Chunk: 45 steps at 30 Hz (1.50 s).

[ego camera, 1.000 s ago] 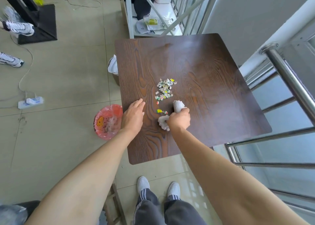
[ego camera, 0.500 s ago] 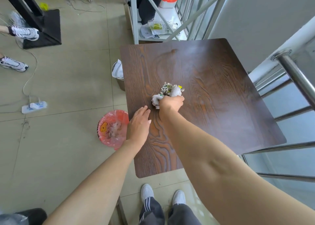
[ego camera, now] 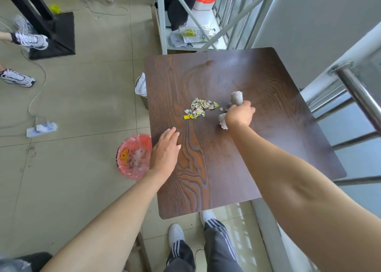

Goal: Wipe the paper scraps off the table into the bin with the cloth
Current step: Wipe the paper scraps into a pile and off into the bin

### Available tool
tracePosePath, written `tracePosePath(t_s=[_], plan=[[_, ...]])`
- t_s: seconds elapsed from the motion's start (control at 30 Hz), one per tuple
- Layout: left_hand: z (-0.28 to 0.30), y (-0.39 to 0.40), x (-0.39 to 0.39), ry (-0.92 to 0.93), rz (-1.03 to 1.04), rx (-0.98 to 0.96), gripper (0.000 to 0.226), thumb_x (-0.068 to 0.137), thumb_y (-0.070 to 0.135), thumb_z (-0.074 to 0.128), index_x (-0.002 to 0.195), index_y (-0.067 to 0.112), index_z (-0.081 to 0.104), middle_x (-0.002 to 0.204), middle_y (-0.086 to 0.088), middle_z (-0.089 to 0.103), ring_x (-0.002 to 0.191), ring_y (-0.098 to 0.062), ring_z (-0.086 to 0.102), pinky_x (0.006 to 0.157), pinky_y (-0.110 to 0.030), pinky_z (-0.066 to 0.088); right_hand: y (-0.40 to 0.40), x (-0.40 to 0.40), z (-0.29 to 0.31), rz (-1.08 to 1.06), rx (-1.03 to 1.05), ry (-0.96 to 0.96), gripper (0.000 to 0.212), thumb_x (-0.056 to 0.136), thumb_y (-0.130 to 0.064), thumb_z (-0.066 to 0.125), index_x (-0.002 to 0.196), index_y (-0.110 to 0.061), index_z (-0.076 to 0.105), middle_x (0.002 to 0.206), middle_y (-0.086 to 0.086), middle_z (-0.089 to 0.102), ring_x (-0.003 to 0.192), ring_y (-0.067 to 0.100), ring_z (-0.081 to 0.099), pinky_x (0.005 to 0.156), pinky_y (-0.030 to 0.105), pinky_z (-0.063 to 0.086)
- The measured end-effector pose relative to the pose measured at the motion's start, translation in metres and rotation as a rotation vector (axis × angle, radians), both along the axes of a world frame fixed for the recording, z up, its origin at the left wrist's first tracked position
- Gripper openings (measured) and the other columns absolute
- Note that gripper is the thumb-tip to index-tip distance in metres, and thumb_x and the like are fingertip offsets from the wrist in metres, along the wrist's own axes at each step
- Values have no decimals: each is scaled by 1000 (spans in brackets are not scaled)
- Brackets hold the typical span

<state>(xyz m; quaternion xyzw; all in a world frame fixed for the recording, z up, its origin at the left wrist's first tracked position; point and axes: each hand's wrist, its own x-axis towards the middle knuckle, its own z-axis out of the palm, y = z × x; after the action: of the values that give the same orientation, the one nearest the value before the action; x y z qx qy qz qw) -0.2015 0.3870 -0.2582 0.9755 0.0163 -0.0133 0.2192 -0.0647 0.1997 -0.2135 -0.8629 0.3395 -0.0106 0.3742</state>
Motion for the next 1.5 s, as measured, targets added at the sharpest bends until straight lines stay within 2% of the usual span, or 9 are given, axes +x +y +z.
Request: tracePosePath(t_s=[0.2, 0.4, 0.63, 0.83, 0.97, 1.1, 1.23, 1.37, 1.5], plan=[[-4, -6, 12, 4, 53, -10, 46, 94, 16, 53, 138, 7, 45, 151, -5, 36, 142, -20, 30, 114, -34, 30, 1, 22, -8, 154, 32, 142, 55, 87, -9, 55, 139, -4, 39, 140, 13, 39, 117, 33, 56, 100, 34, 42], [-2, -13, 14, -8, 77, 35, 46, 93, 17, 54, 137, 6, 46, 149, -8, 40, 140, -21, 33, 114, -32, 29, 18, 29, -16, 332, -47, 67, 43, 84, -3, 51, 126, -9, 55, 129, 13, 48, 109, 34, 59, 90, 35, 44], [-1, -19, 15, -6, 104, 49, 44, 92, 13, 55, 135, 3, 48, 146, -11, 44, 138, -25, 37, 112, -34, 32, 57, 24, -18, 598, -99, 17, 43, 87, 1, 40, 127, -9, 55, 123, 13, 50, 102, 36, 61, 88, 37, 46], [-2, -19, 15, -6, 113, 59, 45, 89, 12, 61, 131, 1, 52, 141, -13, 50, 134, -27, 43, 107, -37, 39, 102, 16, -16, 780, -10, 35, 43, 90, 2, 43, 130, -7, 54, 132, 12, 46, 109, 34, 60, 89, 33, 47], [0, -18, 15, 3, 105, 55, 46, 92, 15, 56, 136, 4, 48, 146, -9, 44, 138, -23, 37, 111, -32, 32, 98, 27, -15, 909, -35, 15, 44, 88, 0, 43, 128, -10, 59, 128, 15, 50, 112, 34, 58, 90, 32, 47], [1, -19, 14, 0, 110, 36, 47, 95, 16, 52, 140, 7, 44, 150, -6, 38, 142, -20, 31, 114, -29, 27, 73, 52, -13, 777, -93, -69, 43, 91, -2, 40, 129, -10, 58, 131, 13, 49, 111, 33, 59, 96, 34, 45], [1, -20, 12, -4, 113, 22, 45, 94, 13, 53, 137, 3, 47, 148, -9, 41, 140, -23, 34, 112, -35, 35, 72, 71, -20, 714, -137, 9, 42, 91, 0, 41, 130, -8, 56, 134, 14, 45, 111, 35, 58, 97, 35, 44], [-4, -19, 12, -4, 111, 62, 44, 93, 15, 55, 135, 2, 49, 145, -9, 45, 136, -24, 38, 108, -35, 41, 100, 65, -26, 889, -164, -13, 47, 87, 2, 47, 129, -15, 59, 126, 13, 51, 114, 34, 55, 95, 36, 46], [-5, -17, 12, -13, 116, 93, 44, 89, 18, 60, 130, 3, 54, 138, -9, 53, 128, -24, 48, 102, -33, 45, 120, 56, -28, 1201, -260, -47, 47, 89, 3, 44, 125, -21, 63, 122, 13, 55, 113, 35, 54, 87, 35, 46]])
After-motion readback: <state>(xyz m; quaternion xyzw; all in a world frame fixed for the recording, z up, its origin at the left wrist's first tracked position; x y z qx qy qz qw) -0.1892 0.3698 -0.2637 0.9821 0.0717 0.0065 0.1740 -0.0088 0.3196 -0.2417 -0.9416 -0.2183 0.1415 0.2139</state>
